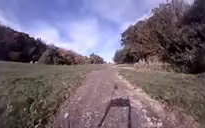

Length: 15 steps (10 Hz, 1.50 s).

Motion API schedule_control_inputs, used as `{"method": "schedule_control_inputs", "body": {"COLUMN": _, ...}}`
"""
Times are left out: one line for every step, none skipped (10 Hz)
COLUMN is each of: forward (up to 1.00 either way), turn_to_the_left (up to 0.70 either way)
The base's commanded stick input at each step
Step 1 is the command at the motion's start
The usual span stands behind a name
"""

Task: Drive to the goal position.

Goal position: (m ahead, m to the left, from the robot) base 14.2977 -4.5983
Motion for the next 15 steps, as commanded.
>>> {"method": "schedule_control_inputs", "body": {"forward": 0.7, "turn_to_the_left": -0.14}}
{"method": "schedule_control_inputs", "body": {"forward": 0.7, "turn_to_the_left": -0.14}}
{"method": "schedule_control_inputs", "body": {"forward": 0.7, "turn_to_the_left": -0.14}}
{"method": "schedule_control_inputs", "body": {"forward": 0.7, "turn_to_the_left": -0.14}}
{"method": "schedule_control_inputs", "body": {"forward": 0.7, "turn_to_the_left": -0.14}}
{"method": "schedule_control_inputs", "body": {"forward": 0.7, "turn_to_the_left": -0.14}}
{"method": "schedule_control_inputs", "body": {"forward": 0.7, "turn_to_the_left": -0.14}}
{"method": "schedule_control_inputs", "body": {"forward": 0.7, "turn_to_the_left": -0.14}}
{"method": "schedule_control_inputs", "body": {"forward": 0.7, "turn_to_the_left": -0.14}}
{"method": "schedule_control_inputs", "body": {"forward": 0.7, "turn_to_the_left": -0.14}}
{"method": "schedule_control_inputs", "body": {"forward": 0.7, "turn_to_the_left": -0.14}}
{"method": "schedule_control_inputs", "body": {"forward": 0.7, "turn_to_the_left": -0.14}}
{"method": "schedule_control_inputs", "body": {"forward": 0.7, "turn_to_the_left": -0.14}}
{"method": "schedule_control_inputs", "body": {"forward": 0.7, "turn_to_the_left": -0.13}}
{"method": "schedule_control_inputs", "body": {"forward": 0.7, "turn_to_the_left": -0.11}}
